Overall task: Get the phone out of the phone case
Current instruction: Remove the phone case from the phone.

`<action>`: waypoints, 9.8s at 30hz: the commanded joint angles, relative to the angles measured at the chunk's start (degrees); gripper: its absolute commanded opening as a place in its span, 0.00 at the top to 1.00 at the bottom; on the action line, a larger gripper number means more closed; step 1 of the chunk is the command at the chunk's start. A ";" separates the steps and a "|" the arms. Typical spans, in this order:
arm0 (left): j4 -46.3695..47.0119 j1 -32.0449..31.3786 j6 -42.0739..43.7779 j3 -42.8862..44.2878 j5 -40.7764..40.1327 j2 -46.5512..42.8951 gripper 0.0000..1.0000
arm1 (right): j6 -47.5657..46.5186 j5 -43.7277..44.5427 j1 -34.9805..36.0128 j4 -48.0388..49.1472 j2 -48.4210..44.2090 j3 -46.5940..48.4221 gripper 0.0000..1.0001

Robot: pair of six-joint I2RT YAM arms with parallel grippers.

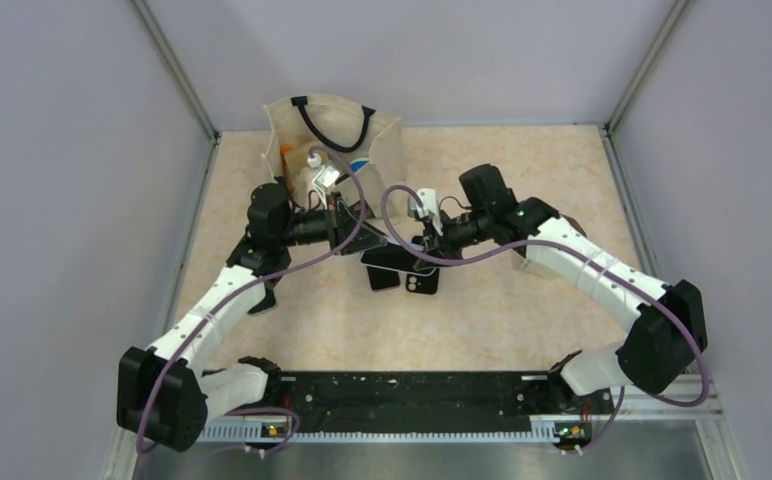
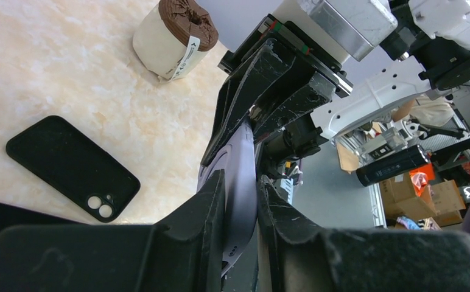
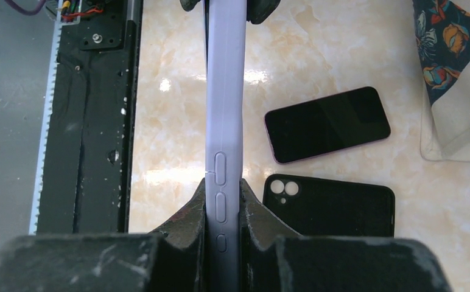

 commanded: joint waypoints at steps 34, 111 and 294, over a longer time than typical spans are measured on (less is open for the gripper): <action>-4.83 3.53 -19.30 -5.23 -13.94 8.83 1.00 | -5.06 11.96 2.16 8.16 -3.90 2.20 1.00; -49.30 -8.73 69.84 14.73 -1.93 -0.11 1.00 | -0.14 -21.51 -6.08 -1.63 -0.92 4.23 1.00; -79.94 -2.23 99.94 29.29 4.63 0.45 0.60 | -5.65 -19.92 -1.51 -7.48 0.99 3.14 1.00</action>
